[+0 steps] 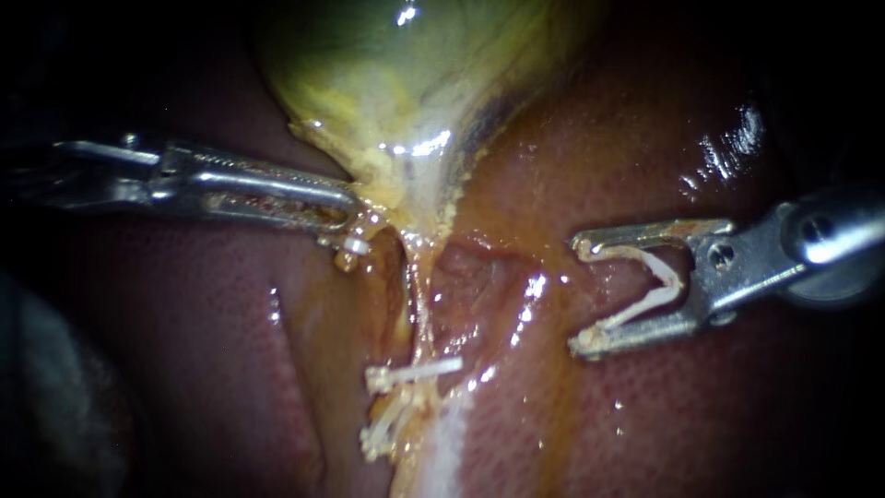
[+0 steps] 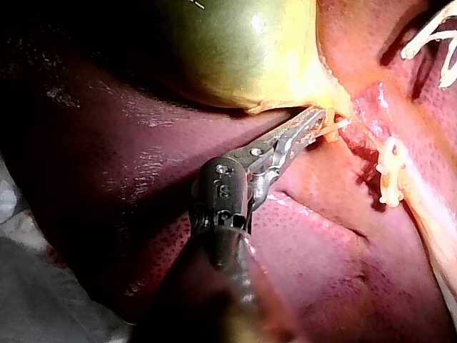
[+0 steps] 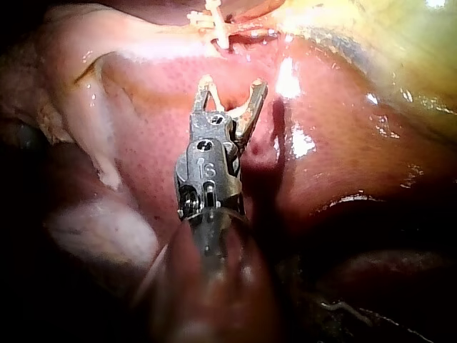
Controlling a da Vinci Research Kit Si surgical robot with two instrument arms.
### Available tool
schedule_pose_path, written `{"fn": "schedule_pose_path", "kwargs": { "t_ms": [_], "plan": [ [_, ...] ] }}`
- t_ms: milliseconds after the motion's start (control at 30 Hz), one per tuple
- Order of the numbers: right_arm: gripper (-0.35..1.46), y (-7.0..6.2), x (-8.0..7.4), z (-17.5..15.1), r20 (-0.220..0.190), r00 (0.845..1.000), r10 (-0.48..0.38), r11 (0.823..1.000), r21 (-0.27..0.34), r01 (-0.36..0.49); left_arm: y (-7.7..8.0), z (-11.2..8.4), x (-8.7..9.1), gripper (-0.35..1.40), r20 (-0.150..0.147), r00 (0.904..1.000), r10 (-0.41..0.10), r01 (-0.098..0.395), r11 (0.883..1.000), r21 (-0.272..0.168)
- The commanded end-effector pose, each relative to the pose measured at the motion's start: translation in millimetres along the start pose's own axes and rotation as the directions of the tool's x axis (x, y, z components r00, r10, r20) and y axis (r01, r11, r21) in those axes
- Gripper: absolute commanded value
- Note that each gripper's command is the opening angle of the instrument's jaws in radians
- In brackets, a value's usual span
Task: Clipping second clip right tube
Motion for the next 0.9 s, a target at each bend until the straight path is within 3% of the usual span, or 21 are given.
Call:
{"fn": "schedule_pose_path", "kwargs": {
  "t_ms": [33, 133, 267, 367, 600, 900],
  "plan": [
    [0.49, 0.0, 0.0, 0.0, 0.000, 1.000, 0.000, 1.000, 0.000, 0.000, 0.1, -0.6, 0.4, -0.35, 0.002, 1.0000, -0.002, 0.002, 1.000, -0.005],
    [0.49, 0.0, 0.0, 0.0, 0.000, 1.000, 0.001, 1.000, 0.000, -0.001, 0.8, -3.1, 1.9, -0.35, -0.001, 0.9999, -0.012, 0.012, 1.000, 0.006],
    [0.49, 0.0, 0.1, 0.0, 0.000, 1.000, 0.001, 1.000, 0.000, -0.001, 2.2, -6.3, 3.4, -0.35, -0.028, 0.9994, -0.020, 0.020, 1.000, 0.010],
    [0.49, 0.0, 0.4, 0.0, -0.003, 1.000, 0.003, 1.000, -0.001, -0.003, 3.2, -7.4, 4.0, -0.35, -0.034, 0.9994, -0.009, 0.010, 1.000, 0.016],
    [0.49, 0.0, 2.2, 1.2, -0.072, 0.996, 0.051, 0.998, 0.051, -0.048, 3.6, -6.8, 3.7, -0.35, -0.037, 0.9993, -0.008, 0.009, 1.000, 0.023],
    [0.48, 0.1, 4.6, 5.3, -0.106, 0.975, 0.195, 0.977, 0.111, -0.183, 3.5, -6.7, 3.6, -0.35, -0.037, 0.9993, -0.008, 0.009, 1.000, 0.023]
  ]
}}
